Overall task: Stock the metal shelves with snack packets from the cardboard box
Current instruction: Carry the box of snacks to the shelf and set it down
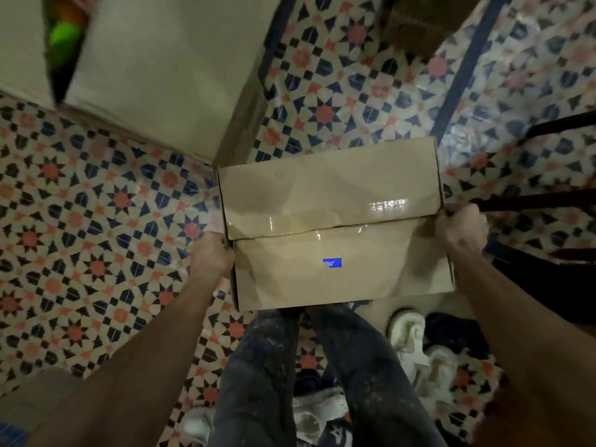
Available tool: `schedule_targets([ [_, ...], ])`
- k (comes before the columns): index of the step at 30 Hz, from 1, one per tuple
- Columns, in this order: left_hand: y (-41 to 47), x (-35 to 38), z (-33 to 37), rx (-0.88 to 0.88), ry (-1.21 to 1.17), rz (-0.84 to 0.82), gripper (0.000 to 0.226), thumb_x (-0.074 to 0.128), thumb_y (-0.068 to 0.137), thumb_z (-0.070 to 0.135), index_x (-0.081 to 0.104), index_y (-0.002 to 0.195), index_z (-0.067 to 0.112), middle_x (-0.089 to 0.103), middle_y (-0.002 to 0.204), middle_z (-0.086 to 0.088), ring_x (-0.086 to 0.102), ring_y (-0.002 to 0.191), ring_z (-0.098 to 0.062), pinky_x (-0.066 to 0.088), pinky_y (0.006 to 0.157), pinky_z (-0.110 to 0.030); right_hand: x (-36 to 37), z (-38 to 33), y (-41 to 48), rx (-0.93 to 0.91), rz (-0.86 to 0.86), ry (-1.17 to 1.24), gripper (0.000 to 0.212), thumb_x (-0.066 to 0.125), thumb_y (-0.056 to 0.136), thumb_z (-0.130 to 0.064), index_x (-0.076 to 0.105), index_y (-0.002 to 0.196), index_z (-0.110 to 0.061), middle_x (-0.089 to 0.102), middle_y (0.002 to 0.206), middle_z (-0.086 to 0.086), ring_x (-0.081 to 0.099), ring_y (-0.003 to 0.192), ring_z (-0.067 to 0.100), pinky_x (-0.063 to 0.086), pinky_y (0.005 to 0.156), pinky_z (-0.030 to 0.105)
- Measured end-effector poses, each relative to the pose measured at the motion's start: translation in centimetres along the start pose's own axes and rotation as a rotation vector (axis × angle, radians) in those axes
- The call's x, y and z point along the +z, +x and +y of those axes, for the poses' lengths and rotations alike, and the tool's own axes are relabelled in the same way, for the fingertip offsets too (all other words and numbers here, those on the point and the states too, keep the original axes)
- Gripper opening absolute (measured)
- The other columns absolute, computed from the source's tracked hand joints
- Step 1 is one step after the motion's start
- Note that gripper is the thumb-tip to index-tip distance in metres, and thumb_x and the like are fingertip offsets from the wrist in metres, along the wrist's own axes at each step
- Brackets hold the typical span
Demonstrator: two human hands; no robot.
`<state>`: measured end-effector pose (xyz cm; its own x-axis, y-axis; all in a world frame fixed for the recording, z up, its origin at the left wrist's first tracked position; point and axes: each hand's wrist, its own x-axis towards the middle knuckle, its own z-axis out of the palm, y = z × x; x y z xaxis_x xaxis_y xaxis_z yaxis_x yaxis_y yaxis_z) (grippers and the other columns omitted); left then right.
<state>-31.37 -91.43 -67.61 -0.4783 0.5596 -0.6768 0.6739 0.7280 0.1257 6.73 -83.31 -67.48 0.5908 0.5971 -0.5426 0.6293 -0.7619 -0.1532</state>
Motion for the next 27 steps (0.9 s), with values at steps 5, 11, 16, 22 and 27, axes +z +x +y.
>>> schedule_targets([
  [5,-4.9,-2.1,6.6,0.076,0.046,-0.07,0.014,0.061,0.089,0.01,0.067,0.078,0.003,0.067,0.084,-0.014,0.064,0.079,-0.029,0.044,0.059,-0.027,-8.8,2.9,-0.2,0.086,0.053,0.057,0.034,0.057,0.094,-0.026,0.067,0.123,-0.012,0.06,0.127,0.023,0.056,0.117,0.043,0.046,0.099,0.049],
  [11,-10.4,-5.6,15.0,0.189,0.151,-0.025,0.01,0.06,0.093,0.013,0.067,0.09,0.007,0.061,0.084,-0.008,0.058,0.08,-0.02,0.041,0.06,-0.026,-18.8,4.8,-0.1,0.156,0.136,0.116,0.037,0.057,0.091,-0.035,0.069,0.12,-0.014,0.063,0.123,0.023,0.059,0.114,0.043,0.048,0.096,0.048],
  [16,-11.9,-9.4,21.3,0.236,0.157,-0.009,0.011,0.062,0.091,0.015,0.065,0.083,0.008,0.064,0.082,-0.006,0.061,0.074,-0.021,0.048,0.063,-0.03,-25.0,3.9,0.1,0.196,0.2,0.169,0.036,0.056,0.092,-0.033,0.069,0.117,-0.01,0.063,0.122,0.024,0.058,0.113,0.043,0.047,0.095,0.047],
  [22,-12.0,-16.8,30.2,0.314,0.106,0.077,0.013,0.058,0.089,0.013,0.071,0.093,0.011,0.07,0.102,-0.014,0.063,0.089,-0.032,0.049,0.075,-0.035,-32.1,0.2,0.7,0.219,0.259,0.278,0.028,0.059,0.097,-0.025,0.071,0.114,-0.007,0.065,0.118,0.025,0.061,0.11,0.043,0.048,0.093,0.046],
  [27,-9.8,-22.1,37.3,0.369,0.107,0.126,0.011,0.058,0.092,0.01,0.069,0.092,0.009,0.066,0.089,-0.007,0.052,0.073,-0.021,0.039,0.067,-0.03,-36.4,-4.5,3.8,0.197,0.292,0.328,0.027,0.061,0.095,-0.028,0.073,0.116,-0.018,0.067,0.121,0.019,0.061,0.112,0.04,0.05,0.093,0.045],
])
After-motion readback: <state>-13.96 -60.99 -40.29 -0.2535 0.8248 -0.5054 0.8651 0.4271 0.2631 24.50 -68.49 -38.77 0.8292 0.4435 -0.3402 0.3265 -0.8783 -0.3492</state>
